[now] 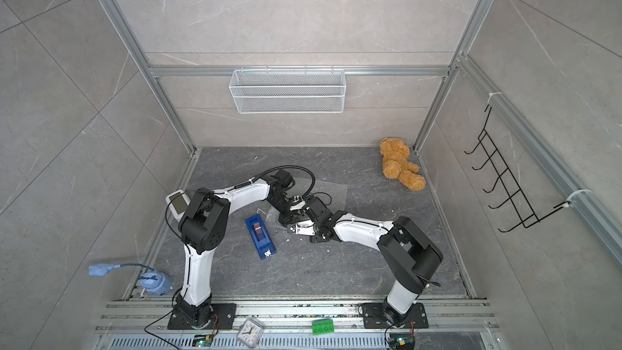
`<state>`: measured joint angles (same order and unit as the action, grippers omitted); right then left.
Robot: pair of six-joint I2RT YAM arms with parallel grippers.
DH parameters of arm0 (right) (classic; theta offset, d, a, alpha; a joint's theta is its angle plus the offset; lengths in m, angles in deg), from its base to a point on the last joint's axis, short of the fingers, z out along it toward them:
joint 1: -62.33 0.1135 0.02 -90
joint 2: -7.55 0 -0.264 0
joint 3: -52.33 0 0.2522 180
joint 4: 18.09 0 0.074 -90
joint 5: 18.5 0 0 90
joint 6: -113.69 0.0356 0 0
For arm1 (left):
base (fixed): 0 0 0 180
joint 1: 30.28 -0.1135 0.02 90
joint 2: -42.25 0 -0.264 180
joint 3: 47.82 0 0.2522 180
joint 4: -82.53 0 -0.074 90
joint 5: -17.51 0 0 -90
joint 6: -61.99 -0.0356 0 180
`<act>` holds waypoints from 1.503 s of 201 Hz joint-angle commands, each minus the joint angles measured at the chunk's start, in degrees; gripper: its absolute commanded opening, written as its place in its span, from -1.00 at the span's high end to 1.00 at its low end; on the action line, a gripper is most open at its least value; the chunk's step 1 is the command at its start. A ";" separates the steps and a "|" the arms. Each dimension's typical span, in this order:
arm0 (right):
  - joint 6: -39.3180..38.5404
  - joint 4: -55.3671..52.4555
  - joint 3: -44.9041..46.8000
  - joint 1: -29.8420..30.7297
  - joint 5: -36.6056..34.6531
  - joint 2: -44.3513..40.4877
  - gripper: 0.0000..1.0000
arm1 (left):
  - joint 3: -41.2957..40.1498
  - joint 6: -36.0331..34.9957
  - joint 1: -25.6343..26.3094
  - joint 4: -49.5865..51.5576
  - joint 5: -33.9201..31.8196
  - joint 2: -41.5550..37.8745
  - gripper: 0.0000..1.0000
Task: Wrap wine bottles in bubble wrap
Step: Wrap the wine bottle in bubble wrap.
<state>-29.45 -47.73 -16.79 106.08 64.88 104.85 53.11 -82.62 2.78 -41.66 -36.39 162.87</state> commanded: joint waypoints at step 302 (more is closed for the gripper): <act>14.64 -42.77 -26.16 -9.47 31.05 25.41 -0.15 | -45.54 -14.11 5.20 -50.43 -24.16 -33.78 -0.25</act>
<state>-14.04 -82.31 -44.02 96.00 92.12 125.11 8.11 -92.78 5.95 -84.18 -56.39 130.15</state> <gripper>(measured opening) 0.581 0.625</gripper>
